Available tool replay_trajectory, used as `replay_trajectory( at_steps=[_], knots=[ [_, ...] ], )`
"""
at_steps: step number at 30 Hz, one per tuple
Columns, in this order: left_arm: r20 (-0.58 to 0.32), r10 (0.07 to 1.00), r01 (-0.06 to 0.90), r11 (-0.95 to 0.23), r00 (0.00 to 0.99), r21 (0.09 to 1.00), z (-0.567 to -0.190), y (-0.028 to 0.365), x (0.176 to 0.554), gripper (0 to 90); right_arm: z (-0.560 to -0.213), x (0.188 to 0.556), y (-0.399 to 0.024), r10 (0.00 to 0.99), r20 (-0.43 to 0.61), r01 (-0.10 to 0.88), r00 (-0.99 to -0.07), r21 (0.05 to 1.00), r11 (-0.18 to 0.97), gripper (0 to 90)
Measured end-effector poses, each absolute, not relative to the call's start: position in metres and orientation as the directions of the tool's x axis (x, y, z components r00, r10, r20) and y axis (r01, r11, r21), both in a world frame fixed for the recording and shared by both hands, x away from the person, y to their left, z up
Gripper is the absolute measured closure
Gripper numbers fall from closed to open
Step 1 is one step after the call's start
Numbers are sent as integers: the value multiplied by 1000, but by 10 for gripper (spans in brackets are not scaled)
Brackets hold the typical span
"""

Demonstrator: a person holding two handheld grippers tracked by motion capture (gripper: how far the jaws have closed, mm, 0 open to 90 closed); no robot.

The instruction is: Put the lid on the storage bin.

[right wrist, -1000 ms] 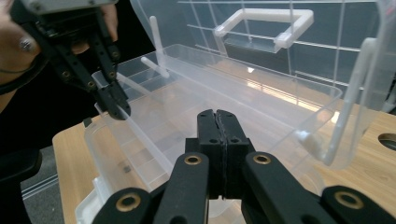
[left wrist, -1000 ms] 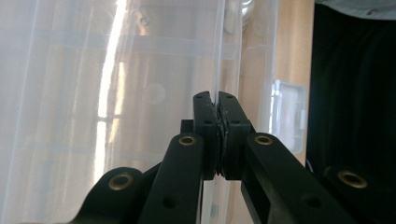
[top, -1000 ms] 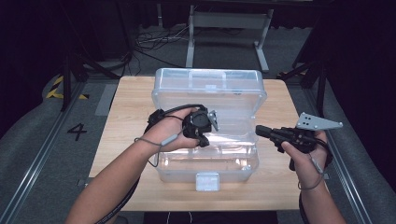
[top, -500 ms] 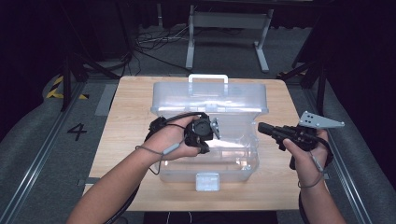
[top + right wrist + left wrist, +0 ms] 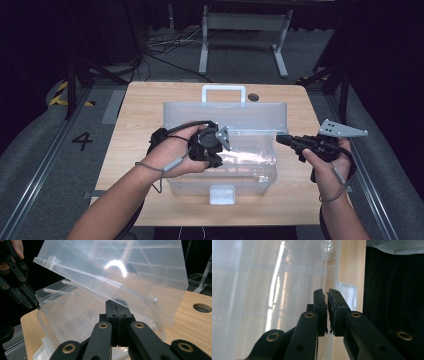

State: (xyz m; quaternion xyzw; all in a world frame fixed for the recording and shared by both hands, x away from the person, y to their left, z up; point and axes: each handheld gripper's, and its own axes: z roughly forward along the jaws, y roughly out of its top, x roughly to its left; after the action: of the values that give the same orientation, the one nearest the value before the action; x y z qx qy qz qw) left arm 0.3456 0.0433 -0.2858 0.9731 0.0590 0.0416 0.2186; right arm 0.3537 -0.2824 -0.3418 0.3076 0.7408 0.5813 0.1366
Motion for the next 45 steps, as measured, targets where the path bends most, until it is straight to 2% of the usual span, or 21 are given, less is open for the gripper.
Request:
replay_trajectory(
  at_steps=[34,39,45],
  knots=[
    [11,410,352,-797,912,491,-291,148,345,852,-338,357,-283,604,139,298,-785,939,172,900],
    [-29,447,404,-777,894,483,-300,168,350,838,-338,357,-285,609,138,301,-781,938,173,900],
    [-72,491,453,-725,868,519,-308,186,354,839,-338,356,-284,609,135,299,-782,938,176,900]
  ],
)
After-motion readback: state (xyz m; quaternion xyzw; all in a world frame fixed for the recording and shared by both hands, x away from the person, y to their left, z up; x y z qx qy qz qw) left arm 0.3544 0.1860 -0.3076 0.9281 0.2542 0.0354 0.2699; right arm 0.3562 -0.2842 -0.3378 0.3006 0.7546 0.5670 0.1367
